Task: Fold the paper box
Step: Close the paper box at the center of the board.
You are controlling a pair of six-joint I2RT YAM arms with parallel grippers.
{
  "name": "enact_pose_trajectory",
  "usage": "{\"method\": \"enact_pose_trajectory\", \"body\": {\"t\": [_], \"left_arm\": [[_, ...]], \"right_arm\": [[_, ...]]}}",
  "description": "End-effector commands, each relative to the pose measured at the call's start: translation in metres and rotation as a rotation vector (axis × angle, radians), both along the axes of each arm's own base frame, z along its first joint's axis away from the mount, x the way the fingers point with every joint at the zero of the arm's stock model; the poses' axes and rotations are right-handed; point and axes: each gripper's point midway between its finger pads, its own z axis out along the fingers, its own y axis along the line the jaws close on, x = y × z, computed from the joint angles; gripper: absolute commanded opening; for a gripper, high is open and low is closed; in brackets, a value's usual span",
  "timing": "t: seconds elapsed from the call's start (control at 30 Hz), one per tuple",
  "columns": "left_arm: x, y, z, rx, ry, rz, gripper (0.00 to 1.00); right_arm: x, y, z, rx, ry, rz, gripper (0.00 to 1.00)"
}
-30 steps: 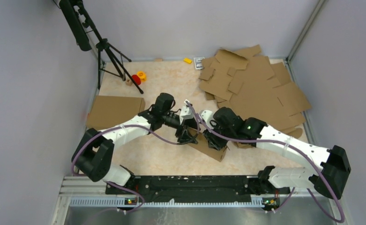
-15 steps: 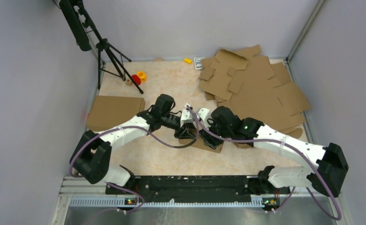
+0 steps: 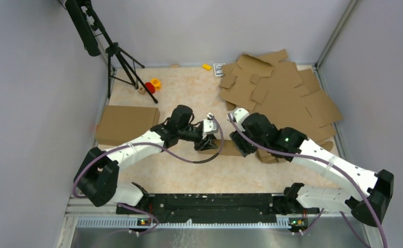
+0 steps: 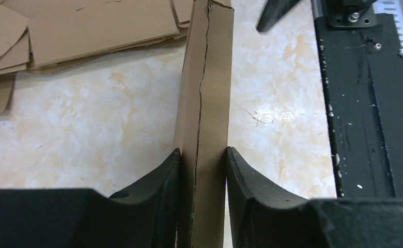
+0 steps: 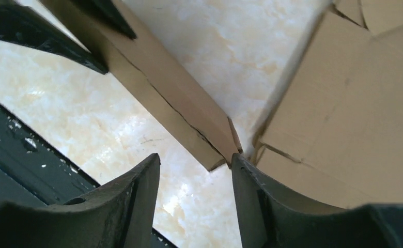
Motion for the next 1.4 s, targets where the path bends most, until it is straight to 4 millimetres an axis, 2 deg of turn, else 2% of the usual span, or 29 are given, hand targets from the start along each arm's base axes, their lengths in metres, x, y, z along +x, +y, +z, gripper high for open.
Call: {"method": "enact_pose_trajectory", "body": {"t": [0.0,0.17,0.43,0.73,0.83,1.0,1.17,1.37], "left_arm": [[0.023,0.011,-0.016,0.096,-0.016,0.125,0.34],[0.021,0.01,-0.012,0.081,-0.019,0.12,0.36],[0.014,0.007,-0.004,0.058,0.003,0.088,0.39],[0.012,0.005,-0.005,0.094,0.079,0.087,0.44],[0.011,0.004,-0.003,0.095,0.093,0.082,0.44],[0.013,-0.002,0.005,0.075,0.155,0.115,0.44],[0.016,-0.005,0.014,0.066,0.221,0.172,0.44],[0.014,-0.006,0.013,0.077,0.238,0.195,0.45]], "right_arm": [[0.011,-0.034,0.014,0.001,0.013,-0.2,0.49],[0.023,-0.044,0.014,0.058,0.021,-0.245,0.38],[0.044,-0.031,0.008,0.065,-0.008,-0.244,0.32],[0.05,-0.022,-0.006,0.054,0.018,-0.232,0.29],[0.051,-0.02,-0.006,0.07,0.025,-0.247,0.2],[0.053,-0.013,-0.001,0.119,0.054,-0.271,0.13],[0.056,-0.011,0.0,0.148,0.089,-0.318,0.09],[0.058,-0.012,-0.003,0.185,0.082,-0.363,0.03]]}}
